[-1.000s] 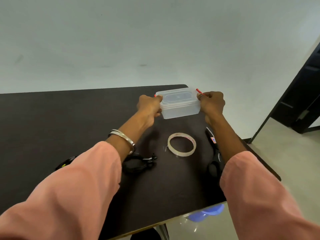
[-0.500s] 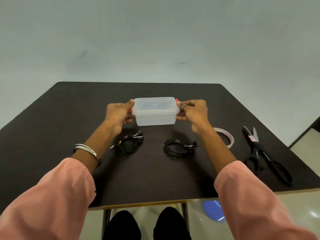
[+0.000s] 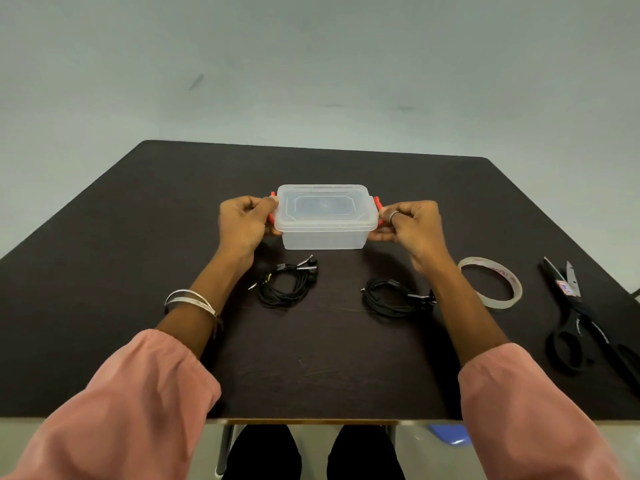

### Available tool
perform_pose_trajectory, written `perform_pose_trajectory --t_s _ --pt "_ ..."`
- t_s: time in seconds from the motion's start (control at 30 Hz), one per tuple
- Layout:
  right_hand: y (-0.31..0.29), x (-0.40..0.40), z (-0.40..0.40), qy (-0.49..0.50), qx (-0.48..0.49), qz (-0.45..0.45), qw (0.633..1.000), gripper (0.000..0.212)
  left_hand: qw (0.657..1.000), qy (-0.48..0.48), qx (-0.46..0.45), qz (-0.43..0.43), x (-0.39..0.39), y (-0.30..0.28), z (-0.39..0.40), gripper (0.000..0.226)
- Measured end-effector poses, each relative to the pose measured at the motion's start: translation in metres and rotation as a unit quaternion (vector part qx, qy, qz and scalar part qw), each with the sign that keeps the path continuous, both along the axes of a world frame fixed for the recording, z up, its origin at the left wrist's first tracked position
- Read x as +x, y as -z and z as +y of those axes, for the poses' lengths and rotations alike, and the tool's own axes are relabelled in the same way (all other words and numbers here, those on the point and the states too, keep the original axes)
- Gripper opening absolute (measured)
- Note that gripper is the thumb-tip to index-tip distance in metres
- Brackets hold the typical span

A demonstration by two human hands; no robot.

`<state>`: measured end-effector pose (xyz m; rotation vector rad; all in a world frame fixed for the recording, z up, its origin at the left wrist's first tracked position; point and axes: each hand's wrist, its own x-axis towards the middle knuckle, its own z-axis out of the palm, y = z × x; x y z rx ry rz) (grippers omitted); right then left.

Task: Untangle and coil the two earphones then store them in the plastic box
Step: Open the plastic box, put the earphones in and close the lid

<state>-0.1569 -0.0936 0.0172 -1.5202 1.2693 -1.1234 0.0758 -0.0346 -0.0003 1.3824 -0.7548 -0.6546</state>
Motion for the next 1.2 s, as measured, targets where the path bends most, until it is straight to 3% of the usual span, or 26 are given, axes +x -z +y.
perform_pose_trajectory --t_s 0.13,0.23,0.3,0.37,0.47,0.57,0.73,1.0,1.1,1.2 --pt "0.004 0.001 0.0 -0.004 0.008 0.072 0.997 0.018 0.999 -0.012 0.019 0.04 0.003 0.002 0.002 0.019" --pt "0.001 -0.002 0.0 0.019 -0.117 0.204 0.972 0.021 0.998 -0.016 0.054 0.027 0.005 0.006 0.004 0.023" --pt "-0.006 -0.004 0.004 0.005 -0.168 0.203 0.965 0.033 0.995 -0.047 0.071 -0.057 0.009 0.009 0.005 0.03" --pt "-0.011 -0.005 0.009 -0.038 -0.158 0.166 0.973 0.039 0.978 -0.063 0.056 -0.193 0.017 0.01 0.008 0.044" --pt "-0.008 -0.004 0.01 -0.102 -0.161 0.202 0.961 0.045 0.945 0.064 -0.003 -0.321 0.026 0.005 0.01 0.075" --pt "-0.004 -0.006 0.007 -0.136 -0.187 0.246 0.941 0.055 0.9 0.191 0.033 -0.39 0.022 0.007 0.008 0.09" --pt "-0.002 -0.009 0.003 -0.156 -0.208 0.251 0.933 0.045 0.925 0.251 0.022 -0.285 0.023 0.01 0.009 0.08" --pt "-0.004 -0.009 0.007 -0.153 -0.271 0.242 0.919 0.032 0.953 0.224 -0.007 -0.205 0.023 0.016 0.006 0.069" --pt "-0.004 -0.007 0.007 -0.152 -0.288 0.215 0.92 0.03 0.958 0.215 -0.01 -0.191 0.021 0.015 0.007 0.072" --pt "-0.002 -0.009 0.005 -0.162 -0.279 0.205 0.924 0.028 0.959 0.204 -0.002 -0.195 0.019 0.012 0.009 0.09"
